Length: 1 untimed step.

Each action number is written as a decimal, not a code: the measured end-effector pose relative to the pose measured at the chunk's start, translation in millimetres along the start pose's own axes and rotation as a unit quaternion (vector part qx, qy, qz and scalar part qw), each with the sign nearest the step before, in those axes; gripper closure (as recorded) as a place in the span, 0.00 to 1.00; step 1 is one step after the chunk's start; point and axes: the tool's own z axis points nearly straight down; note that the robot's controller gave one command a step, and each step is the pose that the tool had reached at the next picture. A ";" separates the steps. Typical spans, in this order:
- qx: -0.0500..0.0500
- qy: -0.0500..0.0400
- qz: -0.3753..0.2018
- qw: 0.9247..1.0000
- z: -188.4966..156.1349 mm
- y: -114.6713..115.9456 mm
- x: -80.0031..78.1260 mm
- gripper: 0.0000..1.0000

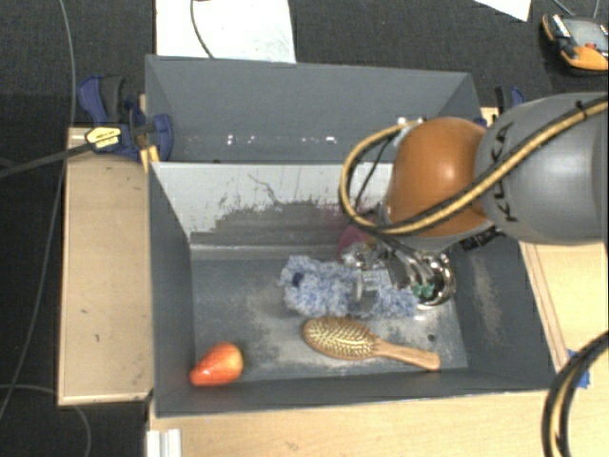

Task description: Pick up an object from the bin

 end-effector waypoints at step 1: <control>0.000 -0.002 0.000 1.000 -39.4 0.1 -1.4 1.00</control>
Offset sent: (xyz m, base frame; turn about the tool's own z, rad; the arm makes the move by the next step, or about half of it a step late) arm 0.0013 -0.0001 0.0384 -0.0005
